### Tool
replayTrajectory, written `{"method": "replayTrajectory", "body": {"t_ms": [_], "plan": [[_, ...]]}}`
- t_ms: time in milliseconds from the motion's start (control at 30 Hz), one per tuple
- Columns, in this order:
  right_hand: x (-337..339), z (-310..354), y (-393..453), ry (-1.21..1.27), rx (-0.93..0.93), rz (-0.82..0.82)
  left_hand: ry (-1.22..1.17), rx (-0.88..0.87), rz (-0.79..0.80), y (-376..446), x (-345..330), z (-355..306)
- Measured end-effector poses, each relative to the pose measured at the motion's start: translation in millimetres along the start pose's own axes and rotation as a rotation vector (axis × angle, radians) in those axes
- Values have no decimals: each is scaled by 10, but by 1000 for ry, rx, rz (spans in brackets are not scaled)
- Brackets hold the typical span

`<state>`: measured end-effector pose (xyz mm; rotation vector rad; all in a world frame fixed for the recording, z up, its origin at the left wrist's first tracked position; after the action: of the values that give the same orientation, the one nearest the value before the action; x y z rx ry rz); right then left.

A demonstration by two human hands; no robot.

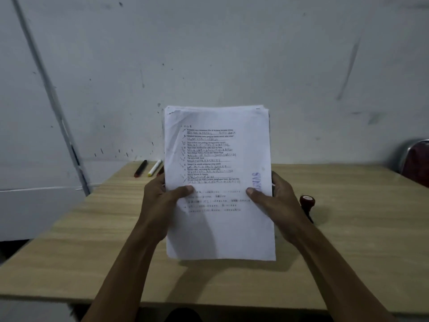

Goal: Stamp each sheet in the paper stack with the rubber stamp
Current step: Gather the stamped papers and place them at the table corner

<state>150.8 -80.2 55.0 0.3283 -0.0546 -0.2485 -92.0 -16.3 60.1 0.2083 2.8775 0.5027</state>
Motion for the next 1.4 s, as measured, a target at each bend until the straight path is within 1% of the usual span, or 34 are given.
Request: {"method": "replayTrajectory", "body": {"t_ms": [100,200,300,467,600,733,867,1000,1100,1200,1400], "plan": [[104,71,-65,-42,-50,58,-6,-21,-10,10,-87,-133],[296,235,-146,-110,-34,43,-11,-7,-4,47,-273,-211],[557,449,-159,-188,5,-56,13,5,32,99,-562,-292],[1110,750,-129,-370,14,-238,102,39,84,254,-1244,-329],[1659,875,-47,-563,-3,-354,131,31,229,294,-1965,-380],[2320,891,43,-727,-64,-460,261,86,369,344,-2767,-205],[2965,774,61,-882,-195,-530,318,187,472,337,-3477,119],[3475,522,83,-929,-304,-557,348,254,504,344,-4050,469],[3839,226,152,-963,-382,-538,376,315,474,326,-4379,820],[4188,-116,231,-1015,-458,-513,445,346,407,315,-4607,1227],[4756,-599,420,-1079,-516,-488,542,387,368,349,-5024,1798]]}}
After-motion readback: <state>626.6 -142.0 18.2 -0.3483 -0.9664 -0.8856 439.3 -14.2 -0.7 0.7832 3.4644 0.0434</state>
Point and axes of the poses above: each hand's wrist, its own y-axis towards the middle knuckle, its own x-axis out of the back of the hand, z = x × y, the point moved 9 cm from there along y, towards the middle knuckle, and after that the axes turned 2 degrees about -y, right-handed, at the moved point
